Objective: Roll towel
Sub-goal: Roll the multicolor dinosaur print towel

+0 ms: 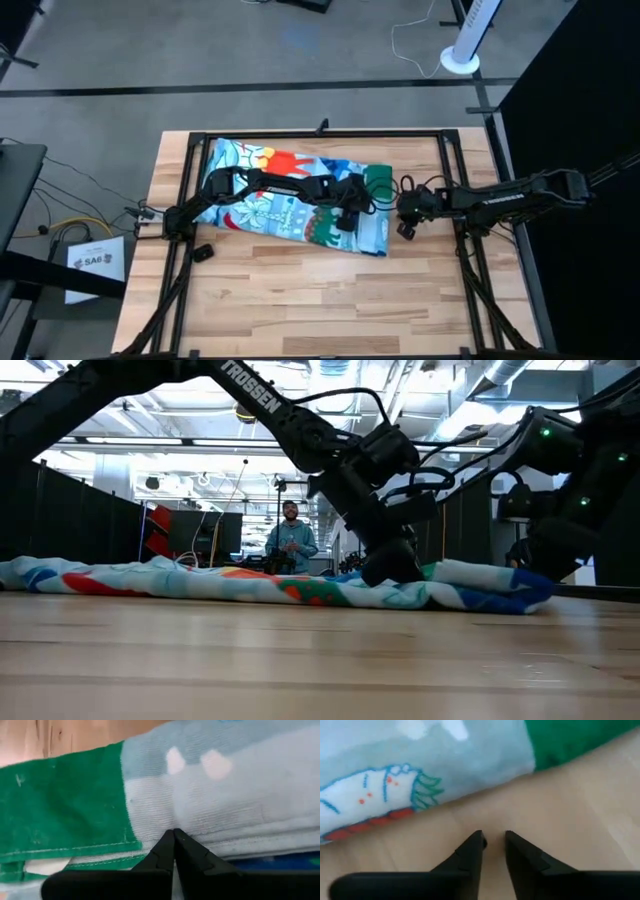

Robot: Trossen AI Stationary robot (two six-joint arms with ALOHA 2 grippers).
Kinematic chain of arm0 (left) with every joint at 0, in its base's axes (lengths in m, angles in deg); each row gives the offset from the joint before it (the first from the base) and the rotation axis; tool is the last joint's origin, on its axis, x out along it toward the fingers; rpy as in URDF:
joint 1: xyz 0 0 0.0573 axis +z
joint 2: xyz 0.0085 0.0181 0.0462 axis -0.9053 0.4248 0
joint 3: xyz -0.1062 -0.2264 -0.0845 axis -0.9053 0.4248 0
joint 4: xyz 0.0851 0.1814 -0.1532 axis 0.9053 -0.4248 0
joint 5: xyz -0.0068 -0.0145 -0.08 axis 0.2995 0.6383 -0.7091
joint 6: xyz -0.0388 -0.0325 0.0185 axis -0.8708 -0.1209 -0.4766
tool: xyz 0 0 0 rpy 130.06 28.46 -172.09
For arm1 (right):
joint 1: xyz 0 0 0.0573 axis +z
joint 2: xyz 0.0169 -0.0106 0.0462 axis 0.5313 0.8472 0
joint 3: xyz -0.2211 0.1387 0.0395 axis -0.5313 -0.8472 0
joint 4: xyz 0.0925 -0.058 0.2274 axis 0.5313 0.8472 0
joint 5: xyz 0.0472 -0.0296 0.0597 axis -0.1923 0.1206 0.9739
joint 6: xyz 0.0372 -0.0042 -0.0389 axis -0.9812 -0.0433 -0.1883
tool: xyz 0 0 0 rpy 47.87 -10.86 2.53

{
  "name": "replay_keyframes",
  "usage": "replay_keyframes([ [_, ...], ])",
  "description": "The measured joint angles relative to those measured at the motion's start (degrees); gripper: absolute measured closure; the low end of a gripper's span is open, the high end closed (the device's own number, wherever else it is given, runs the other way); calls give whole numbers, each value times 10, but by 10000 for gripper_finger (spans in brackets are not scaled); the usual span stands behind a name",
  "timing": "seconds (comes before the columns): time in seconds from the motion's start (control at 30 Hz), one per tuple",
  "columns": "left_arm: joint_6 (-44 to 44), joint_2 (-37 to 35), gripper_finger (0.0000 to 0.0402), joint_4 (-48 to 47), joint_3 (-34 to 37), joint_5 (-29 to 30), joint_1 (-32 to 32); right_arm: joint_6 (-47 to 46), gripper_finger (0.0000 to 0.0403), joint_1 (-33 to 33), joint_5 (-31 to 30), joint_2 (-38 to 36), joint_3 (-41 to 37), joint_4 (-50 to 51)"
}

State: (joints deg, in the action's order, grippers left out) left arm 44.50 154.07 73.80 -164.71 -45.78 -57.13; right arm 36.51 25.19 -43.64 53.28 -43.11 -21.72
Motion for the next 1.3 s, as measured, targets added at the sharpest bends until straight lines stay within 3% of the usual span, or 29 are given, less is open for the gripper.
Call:
replay_keyframes([
  [0.23,59,0,402,1,1,-19,-10,22,273,2,30,1,-1,-28],
  [0.53,52,8,402,38,3,-23,-13,81,257,-8,29,1,67,-42],
  [0.77,27,29,402,102,2,-18,-15,92,257,-22,24,0,160,98],
  [0.87,26,30,402,102,2,-16,-15,48,257,-16,24,-1,173,163],
  [1.0,29,30,402,101,2,-12,-15,-51,257,10,24,-1,162,253],
  [1.17,42,29,402,115,10,-11,-15,-39,257,37,20,24,84,156],
  [1.3,43,29,402,114,10,-11,-20,-28,257,34,18,62,72,127],
])
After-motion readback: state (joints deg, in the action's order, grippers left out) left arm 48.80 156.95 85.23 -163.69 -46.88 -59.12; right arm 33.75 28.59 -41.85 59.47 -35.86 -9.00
